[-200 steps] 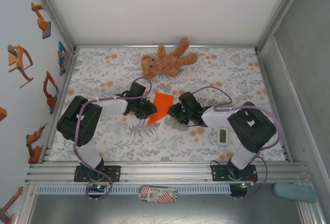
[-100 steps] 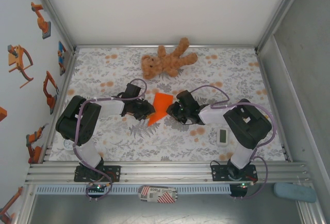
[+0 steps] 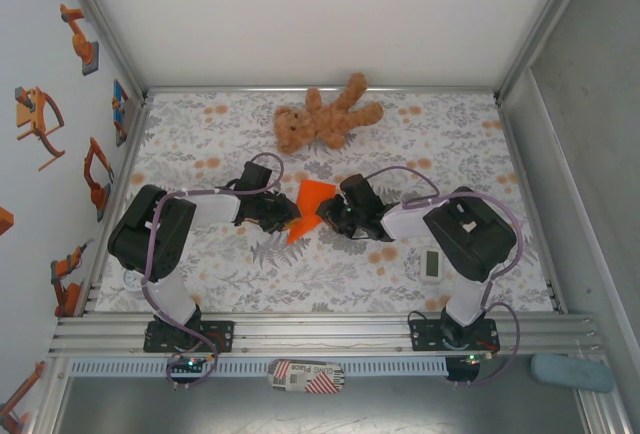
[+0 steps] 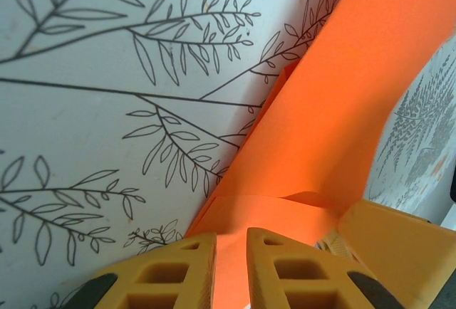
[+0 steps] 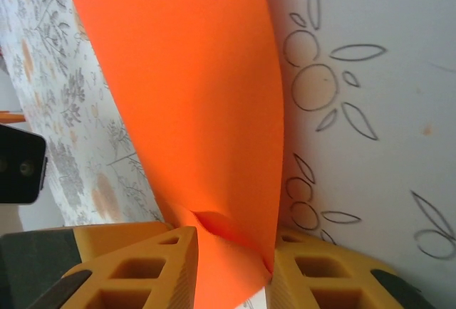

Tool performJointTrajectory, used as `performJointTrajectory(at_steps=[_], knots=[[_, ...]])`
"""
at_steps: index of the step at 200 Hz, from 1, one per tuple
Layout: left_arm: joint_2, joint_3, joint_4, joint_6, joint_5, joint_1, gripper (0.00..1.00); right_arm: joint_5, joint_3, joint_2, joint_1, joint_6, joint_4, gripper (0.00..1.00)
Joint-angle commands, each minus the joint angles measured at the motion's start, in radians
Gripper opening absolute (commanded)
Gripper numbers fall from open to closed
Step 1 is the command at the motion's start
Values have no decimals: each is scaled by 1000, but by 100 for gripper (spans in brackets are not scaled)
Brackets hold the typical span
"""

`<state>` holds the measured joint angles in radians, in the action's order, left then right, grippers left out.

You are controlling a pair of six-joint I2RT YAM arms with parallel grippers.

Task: Fold a paper plane with a square sheet of paper (pick it up from the middle)
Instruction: Fold the wing for the fifth time at the center of the table.

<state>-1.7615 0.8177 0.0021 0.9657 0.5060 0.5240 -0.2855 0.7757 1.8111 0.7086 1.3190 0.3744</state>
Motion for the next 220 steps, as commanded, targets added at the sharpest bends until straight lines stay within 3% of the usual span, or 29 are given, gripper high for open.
performJointTrajectory(at_steps=[1, 44, 117, 137, 179, 220], knots=[[-24, -28, -46, 15, -26, -10, 21, -9, -16, 8, 2, 42, 88, 29], [-17, -22, -51, 10, -20, -17, 21, 5, -29, -2, -7, 28, 90, 24], [54, 7, -76, -25, -20, -18, 23, 24, -44, -40, -15, 23, 93, 2], [115, 9, -73, -65, -33, -13, 26, 40, -56, -79, -20, 8, 87, 0], [261, 29, -125, -255, -214, 77, 34, 96, -89, -198, -38, -11, 6, 0], [286, 41, -89, -442, -369, 207, 45, 129, -109, -284, -51, 28, -81, 0]])
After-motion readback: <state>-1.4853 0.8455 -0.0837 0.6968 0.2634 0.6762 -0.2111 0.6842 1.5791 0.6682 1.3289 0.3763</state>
